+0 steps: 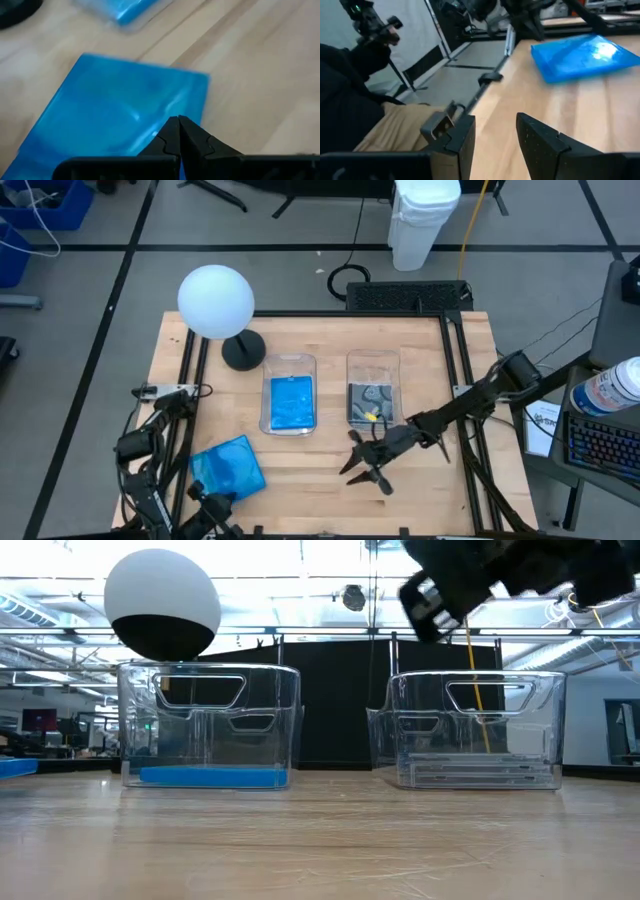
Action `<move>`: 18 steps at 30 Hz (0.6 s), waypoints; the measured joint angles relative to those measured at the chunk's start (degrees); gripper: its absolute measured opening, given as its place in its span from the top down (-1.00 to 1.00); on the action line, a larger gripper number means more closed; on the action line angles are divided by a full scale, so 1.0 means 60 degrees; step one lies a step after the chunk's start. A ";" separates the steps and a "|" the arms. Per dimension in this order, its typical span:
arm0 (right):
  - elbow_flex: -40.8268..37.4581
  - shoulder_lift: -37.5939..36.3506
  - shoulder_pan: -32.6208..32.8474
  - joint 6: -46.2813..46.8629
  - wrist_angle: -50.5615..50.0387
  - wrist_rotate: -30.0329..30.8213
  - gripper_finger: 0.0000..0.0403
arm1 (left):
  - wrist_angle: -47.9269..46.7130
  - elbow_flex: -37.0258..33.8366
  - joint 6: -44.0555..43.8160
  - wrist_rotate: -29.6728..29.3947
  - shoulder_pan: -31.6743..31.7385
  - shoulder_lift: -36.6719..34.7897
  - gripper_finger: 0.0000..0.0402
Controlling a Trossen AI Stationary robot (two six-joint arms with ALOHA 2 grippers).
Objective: Pick & place jewel cases by type
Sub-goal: Put the blue CD case into the left transparent bin
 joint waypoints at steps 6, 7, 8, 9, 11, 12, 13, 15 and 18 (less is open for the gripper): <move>0.1640 0.1222 0.0054 -0.0177 -0.0605 -0.0594 0.33 | 0.0003 -0.0163 -0.0057 0.1493 0.0133 0.0000 0.98; 0.1950 0.1459 0.0069 -0.0268 -0.0752 -0.0667 0.33 | 0.0003 -0.0169 -0.0039 0.1741 0.0168 0.0000 0.99; 0.2280 0.1725 0.0077 -0.0359 -0.0772 -0.0705 0.33 | -0.0004 -0.0170 -0.0022 0.1931 0.0177 0.0000 0.99; 0.2538 0.1972 0.0072 -0.0438 -0.0755 -0.0707 0.32 | 0.0004 -0.0170 -0.0012 0.1986 0.0177 0.0000 0.99; 0.2999 0.2521 0.0012 -0.0623 -0.0624 -0.0742 0.30 | -0.0008 -0.0170 0.0035 0.1992 0.0176 0.0000 0.97; 0.3238 0.2799 -0.0059 -0.0637 -0.0585 -0.0739 0.28 | -0.0002 -0.0170 0.0074 0.1965 0.0164 0.0000 0.96; 0.3432 0.3035 -0.0152 -0.0605 -0.0574 -0.0761 0.26 | 0.0003 -0.0170 0.0115 0.1963 0.0150 0.0000 0.96; 0.3772 0.3404 -0.0372 -0.0258 -0.0569 -0.0950 0.20 | 0.0032 -0.0206 0.0203 0.2001 0.0137 0.0000 0.97; 0.4129 0.3934 -0.0695 0.0556 -0.0403 -0.1680 0.08 | 0.0191 -0.0433 0.0315 0.2005 0.0121 0.0000 0.98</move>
